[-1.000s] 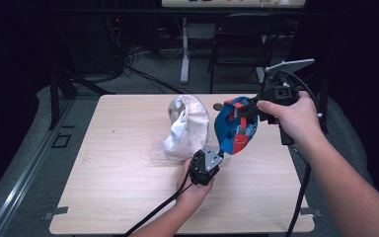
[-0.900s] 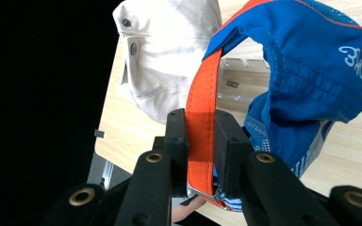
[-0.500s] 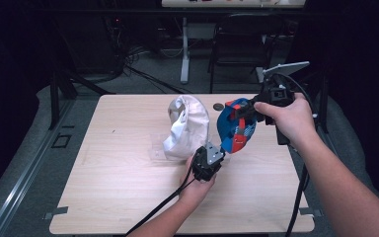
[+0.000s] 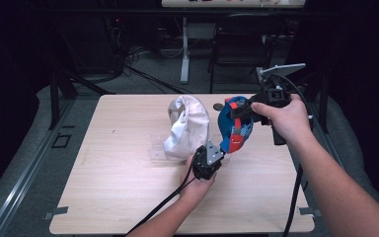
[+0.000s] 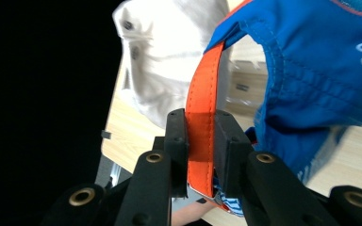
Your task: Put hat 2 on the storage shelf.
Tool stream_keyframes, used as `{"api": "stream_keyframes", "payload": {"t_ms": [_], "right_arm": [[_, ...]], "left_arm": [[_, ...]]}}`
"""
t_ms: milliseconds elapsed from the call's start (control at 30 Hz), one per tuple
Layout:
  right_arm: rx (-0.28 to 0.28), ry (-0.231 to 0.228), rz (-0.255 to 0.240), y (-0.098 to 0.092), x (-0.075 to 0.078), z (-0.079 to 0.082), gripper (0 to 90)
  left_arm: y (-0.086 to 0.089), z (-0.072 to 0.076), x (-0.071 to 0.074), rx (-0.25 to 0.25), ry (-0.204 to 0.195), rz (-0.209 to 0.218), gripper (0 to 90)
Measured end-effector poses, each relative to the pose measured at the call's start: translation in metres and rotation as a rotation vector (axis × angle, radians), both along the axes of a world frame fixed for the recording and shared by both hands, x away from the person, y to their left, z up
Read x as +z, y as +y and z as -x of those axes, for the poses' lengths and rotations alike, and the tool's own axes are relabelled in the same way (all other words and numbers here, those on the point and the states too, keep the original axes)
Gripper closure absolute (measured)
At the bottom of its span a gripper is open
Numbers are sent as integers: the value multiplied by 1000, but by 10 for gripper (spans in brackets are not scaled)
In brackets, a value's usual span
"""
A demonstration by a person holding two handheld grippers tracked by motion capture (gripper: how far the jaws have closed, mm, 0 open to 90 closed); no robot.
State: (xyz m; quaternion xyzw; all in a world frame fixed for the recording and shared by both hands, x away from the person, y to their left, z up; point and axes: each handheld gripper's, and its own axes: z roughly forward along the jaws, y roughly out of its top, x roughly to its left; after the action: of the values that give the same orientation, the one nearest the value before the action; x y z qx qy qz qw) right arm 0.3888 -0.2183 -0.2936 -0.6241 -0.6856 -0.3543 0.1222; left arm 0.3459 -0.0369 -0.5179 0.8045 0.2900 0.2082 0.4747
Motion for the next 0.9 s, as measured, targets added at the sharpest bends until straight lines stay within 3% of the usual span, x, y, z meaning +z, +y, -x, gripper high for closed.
{"api": "stream_keyframes", "payload": {"t_ms": [167, 200, 433, 533, 567, 667, 767, 833, 900], "right_arm": [[0, -4, 23, 2, -1, -3, 774], [1, 3, 27, 3, -2, -4, 774], [-20, 26, 27, -1, -14, -10, 774], [-27, 24, 66, -2, -20, -12, 774], [-34, 18, 80, -2, -22, -13, 773], [-28, 34, 80, -3, -30, -14, 772], [-31, 38, 84, -4, -36, -15, 772], [-37, 33, 81, -4, -37, -14, 770], [-39, 28, 90, -4, -37, -13, 768]], "left_arm": [[-5, -4, -3, 27, 29, -69, 873], [-5, -4, -4, 38, 53, -78, 873], [-9, -3, -10, 72, 109, -112, 871], [-11, -6, -16, 74, 128, -148, 871], [-12, -6, -16, 77, 135, -142, 872], [-12, -6, -16, 77, 136, -157, 872], [-11, -3, -16, 81, 112, -171, 866], [-9, 1, -15, 93, 74, -156, 766], [-6, 6, -12, 81, 75, -129, 696]]}}
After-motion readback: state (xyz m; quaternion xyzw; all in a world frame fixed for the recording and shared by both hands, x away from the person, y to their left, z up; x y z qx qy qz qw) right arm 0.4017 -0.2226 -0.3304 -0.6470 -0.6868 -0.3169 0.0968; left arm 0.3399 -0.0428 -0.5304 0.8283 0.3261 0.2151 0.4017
